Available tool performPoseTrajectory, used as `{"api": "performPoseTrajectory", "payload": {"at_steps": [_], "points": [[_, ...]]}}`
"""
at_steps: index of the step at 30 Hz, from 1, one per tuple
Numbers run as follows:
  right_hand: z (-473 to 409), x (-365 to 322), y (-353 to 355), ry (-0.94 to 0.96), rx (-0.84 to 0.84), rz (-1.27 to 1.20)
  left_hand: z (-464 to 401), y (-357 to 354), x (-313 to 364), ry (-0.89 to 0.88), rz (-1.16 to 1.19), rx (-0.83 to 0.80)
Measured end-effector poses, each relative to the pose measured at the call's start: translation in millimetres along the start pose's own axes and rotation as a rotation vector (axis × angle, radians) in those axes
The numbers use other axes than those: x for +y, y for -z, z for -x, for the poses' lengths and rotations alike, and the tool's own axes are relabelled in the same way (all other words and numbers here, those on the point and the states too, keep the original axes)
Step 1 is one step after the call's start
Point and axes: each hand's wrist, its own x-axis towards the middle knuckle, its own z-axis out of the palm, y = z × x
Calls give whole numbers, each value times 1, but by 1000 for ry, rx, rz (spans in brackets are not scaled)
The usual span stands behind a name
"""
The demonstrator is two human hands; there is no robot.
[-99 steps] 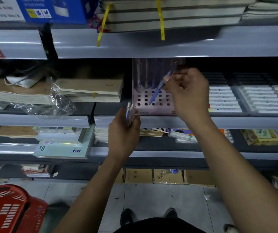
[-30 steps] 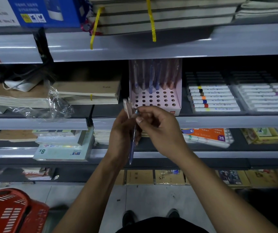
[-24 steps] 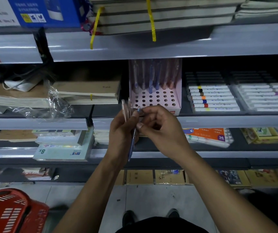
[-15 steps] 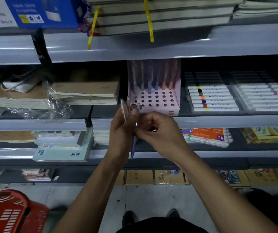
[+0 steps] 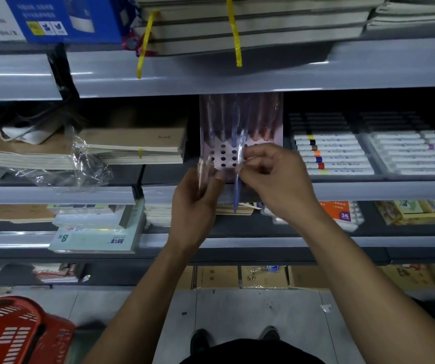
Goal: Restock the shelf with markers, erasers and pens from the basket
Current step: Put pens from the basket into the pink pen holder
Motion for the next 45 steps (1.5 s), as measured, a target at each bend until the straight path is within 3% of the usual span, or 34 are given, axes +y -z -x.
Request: {"api": "performPoseTrajectory", "payload": {"at_steps": [10,21,28,34,38,42,45], "points": [[-52,-15,14,73,340,29,-7,4,-19,-190,-569,-37],[-67,-8,4,161,402,320,-3,7,-17,-197,-594,-27],[-70,-6,-4,108,438,499,-3,7,-14,-188,-597,-34],[-69,-6,-8,81,347,572,-3,7,-15,-168,-597,-28],[-65,-5,-4,106,317,531,-4,3,-9,-62,-416,-74],[-49,1,-5,189,367,482,1,5,1,213,283,-202],[-36,3,-5,236,379,402,2,9,6,335,455,-238]]}}
